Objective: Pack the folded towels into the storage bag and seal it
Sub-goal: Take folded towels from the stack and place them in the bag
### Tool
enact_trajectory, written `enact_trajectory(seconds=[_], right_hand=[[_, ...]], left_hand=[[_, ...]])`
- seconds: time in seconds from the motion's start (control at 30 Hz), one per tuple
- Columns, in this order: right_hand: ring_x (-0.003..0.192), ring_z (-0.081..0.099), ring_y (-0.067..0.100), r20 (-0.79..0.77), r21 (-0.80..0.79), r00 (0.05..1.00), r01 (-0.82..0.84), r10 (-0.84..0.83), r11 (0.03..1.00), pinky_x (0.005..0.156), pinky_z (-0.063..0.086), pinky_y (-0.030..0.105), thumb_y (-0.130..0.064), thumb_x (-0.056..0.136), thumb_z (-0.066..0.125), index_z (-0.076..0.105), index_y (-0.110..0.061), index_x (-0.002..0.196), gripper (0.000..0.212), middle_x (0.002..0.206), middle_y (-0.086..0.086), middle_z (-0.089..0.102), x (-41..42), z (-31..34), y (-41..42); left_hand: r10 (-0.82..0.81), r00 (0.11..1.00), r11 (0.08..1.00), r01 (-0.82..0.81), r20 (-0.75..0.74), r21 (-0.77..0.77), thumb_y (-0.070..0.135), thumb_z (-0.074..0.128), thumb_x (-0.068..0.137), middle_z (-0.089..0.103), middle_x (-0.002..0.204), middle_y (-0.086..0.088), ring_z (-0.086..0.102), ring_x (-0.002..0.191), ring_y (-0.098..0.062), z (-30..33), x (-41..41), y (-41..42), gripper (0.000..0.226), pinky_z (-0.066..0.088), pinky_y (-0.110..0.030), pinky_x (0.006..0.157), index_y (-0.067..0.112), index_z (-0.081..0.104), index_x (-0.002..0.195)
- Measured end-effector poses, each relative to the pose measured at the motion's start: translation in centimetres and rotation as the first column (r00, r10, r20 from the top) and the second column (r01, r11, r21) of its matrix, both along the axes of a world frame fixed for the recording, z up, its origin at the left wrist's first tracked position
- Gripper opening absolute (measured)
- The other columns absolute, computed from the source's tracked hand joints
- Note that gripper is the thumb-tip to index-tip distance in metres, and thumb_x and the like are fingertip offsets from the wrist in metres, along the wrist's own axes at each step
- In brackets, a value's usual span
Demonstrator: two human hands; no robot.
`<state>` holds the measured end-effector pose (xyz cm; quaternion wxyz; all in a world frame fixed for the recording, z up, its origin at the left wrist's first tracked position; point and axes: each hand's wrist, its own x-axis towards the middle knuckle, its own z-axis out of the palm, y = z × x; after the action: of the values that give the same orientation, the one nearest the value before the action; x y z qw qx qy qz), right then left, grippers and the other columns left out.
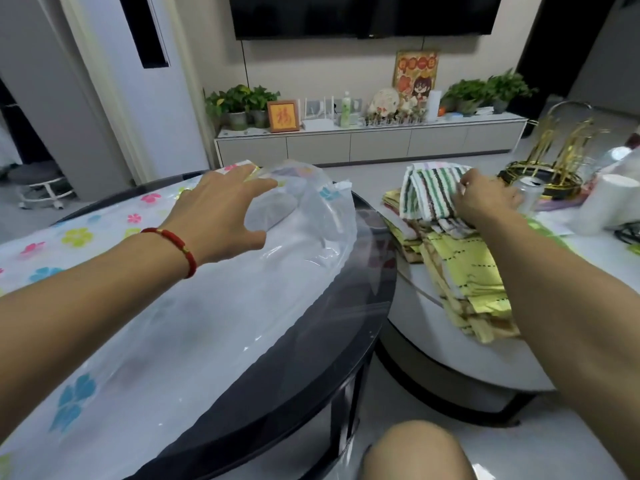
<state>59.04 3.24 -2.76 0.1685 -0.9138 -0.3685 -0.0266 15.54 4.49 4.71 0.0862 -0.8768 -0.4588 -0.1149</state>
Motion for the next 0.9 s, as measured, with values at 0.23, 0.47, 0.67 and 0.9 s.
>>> enact_trajectory(seconds=[0.23,0.47,0.67,0.9], right_hand=[[0.115,0.056,0.046,-0.17,-0.072,0.985,-0.033,0.021,0.997,0.092,0.05,0.053,-0.049,0.081,0.084,0.037,-0.026,0.14,0.078,0.118,0.027,0.063,1.6,2.5,0.7],[0.062,0.06,0.025,-0.347,0.261,0.89,-0.21,0.295,0.942,0.042,0.046,0.03,-0.015,0.086,0.083,0.051,-0.035,0.118,0.049,0.107,0.014,0.058,-0.9,5.9,-1.2],[0.072,0.076,0.025,-0.722,0.467,0.464,-0.219,0.513,0.856,0.059,0.064,0.035,-0.006,0.097,0.069,0.073,-0.016,0.107,0.015,0.12,0.025,0.072,-7.2,8.9,-5.7],[0.089,0.078,0.03,-0.874,0.392,-0.003,-0.596,0.486,0.701,0.066,0.064,0.035,-0.014,0.087,0.076,0.073,-0.016,0.126,0.039,0.116,0.019,0.076,-17.7,8.0,-11.1]], left_hand=[[0.039,0.999,0.999,-0.04,-0.031,-0.036,0.044,0.073,0.074,0.035,0.157,-0.001,0.042,0.133,-0.035,-0.1,0.1,0.1,0.079,0.048,-0.054,0.1,0.043,0.038,0.145],[0.064,0.998,0.996,-0.065,-0.013,-0.058,0.034,0.068,0.077,0.048,0.145,-0.001,0.048,0.127,-0.032,-0.4,-2.5,-2.4,0.049,0.052,-0.047,0.091,0.045,0.057,0.124],[0.189,0.975,0.977,-0.198,-0.114,-0.076,0.045,0.069,0.08,0.057,0.128,0.001,0.053,0.111,-0.03,-1.3,-6.2,-5.7,0.029,0.054,-0.044,0.08,0.039,0.069,0.108],[0.23,0.94,0.962,-0.259,-0.252,-0.085,0.042,0.071,0.077,0.046,0.148,0.004,0.05,0.122,-0.03,0.2,-11.5,-7.8,0.076,0.05,-0.054,0.089,0.033,0.036,0.144]])
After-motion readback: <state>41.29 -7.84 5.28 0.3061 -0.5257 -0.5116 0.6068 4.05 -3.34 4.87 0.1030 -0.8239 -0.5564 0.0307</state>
